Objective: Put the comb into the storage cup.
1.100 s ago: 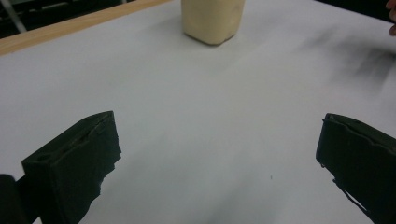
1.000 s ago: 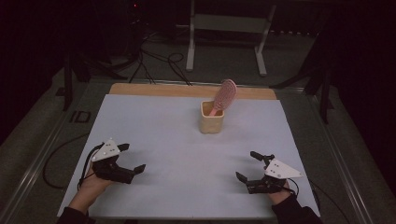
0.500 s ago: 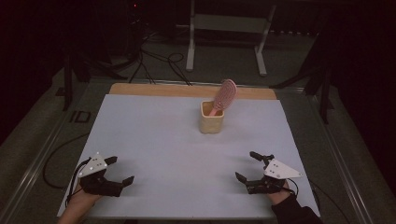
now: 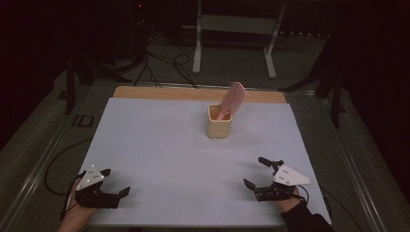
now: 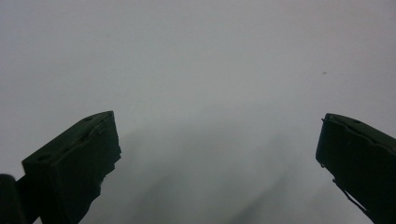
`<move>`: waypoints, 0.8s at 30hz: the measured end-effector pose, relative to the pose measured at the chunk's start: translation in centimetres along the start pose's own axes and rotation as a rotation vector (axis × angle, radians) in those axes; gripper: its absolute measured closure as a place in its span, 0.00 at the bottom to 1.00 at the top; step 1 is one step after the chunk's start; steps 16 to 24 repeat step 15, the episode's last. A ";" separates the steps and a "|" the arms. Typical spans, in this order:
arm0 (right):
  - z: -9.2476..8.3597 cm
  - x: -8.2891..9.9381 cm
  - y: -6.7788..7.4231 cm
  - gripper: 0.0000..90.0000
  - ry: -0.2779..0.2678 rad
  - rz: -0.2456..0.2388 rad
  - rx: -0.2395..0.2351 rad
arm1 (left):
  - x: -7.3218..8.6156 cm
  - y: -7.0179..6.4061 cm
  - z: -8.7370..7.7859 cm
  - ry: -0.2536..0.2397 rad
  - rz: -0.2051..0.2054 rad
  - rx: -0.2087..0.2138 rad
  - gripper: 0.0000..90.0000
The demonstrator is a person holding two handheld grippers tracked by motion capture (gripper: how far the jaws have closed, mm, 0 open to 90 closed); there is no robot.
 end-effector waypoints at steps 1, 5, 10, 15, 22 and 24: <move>0.0 0.0 0.0 0.10 0.000 0.000 -0.001 | 0.1 0.1 0.1 0.004 -0.002 -0.013 0.00; 0.1 0.1 0.1 0.10 0.002 0.002 -0.006 | 0.2 0.3 0.2 0.011 -0.005 -0.036 0.00; 0.2 0.1 0.1 0.10 0.006 0.002 -0.008 | 0.4 0.3 0.3 0.033 -0.015 -0.047 0.00; 0.2 0.2 0.1 0.10 0.011 0.002 -0.009 | 0.3 0.3 0.3 0.030 -0.016 -0.042 0.00; 0.2 0.2 0.1 0.10 0.011 0.002 -0.009 | 0.3 0.3 0.3 0.030 -0.016 -0.042 0.00; 0.2 0.2 0.1 0.10 0.011 0.002 -0.009 | 0.3 0.3 0.3 0.030 -0.016 -0.042 0.00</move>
Point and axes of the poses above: each handheld gripper's, and its own axes: z roughly forward along the jaws, x roughly out of its underside, y roughly to its left, the point moved 10 cm from there along z, roughly forward along the jaws, and after that the axes turned 11 degrees about -x, right-handed, at the moved point
